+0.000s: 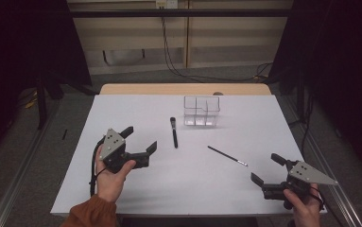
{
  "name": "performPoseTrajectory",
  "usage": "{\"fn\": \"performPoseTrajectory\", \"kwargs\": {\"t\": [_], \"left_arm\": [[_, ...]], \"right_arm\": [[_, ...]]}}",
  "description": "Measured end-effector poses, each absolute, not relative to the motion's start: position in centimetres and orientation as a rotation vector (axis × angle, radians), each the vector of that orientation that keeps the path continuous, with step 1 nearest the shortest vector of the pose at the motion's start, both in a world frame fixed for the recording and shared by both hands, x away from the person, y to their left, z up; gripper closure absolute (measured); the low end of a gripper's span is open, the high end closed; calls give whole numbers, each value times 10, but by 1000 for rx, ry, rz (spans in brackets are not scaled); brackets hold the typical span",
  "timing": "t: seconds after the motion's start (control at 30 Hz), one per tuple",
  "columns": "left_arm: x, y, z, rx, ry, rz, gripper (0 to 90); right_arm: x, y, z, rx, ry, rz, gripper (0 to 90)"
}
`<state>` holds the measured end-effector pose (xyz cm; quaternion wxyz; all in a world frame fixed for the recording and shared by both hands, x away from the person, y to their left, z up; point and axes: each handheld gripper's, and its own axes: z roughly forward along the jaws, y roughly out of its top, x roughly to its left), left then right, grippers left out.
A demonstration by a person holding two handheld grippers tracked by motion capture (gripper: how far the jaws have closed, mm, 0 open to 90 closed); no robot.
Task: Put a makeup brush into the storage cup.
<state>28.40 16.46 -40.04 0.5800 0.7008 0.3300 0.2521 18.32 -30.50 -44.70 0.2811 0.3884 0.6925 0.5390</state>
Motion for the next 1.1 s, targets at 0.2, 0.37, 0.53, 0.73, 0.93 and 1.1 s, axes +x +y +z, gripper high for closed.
{"fn": "performPoseTrajectory", "kwargs": {"t": [0.2,0.37,0.53,0.73,0.93,1.1], "left_arm": [[297,157,-402,1660,755,587,46],[311,153,-402,1656,772,597,46],[325,148,-400,1645,784,606,46],[335,133,-398,1707,761,634,48],[347,116,-398,1726,768,594,50],[359,108,-405,1726,791,602,50]], "right_arm": [[183,-305,-447,1040,1857,1446,0],[183,-305,-447,1040,1860,1443,0],[183,-304,-447,1037,1861,1442,0],[183,-304,-448,1039,1867,1442,0],[184,-304,-448,1042,1875,1441,0],[183,-304,-448,1039,1875,1441,0]]}}
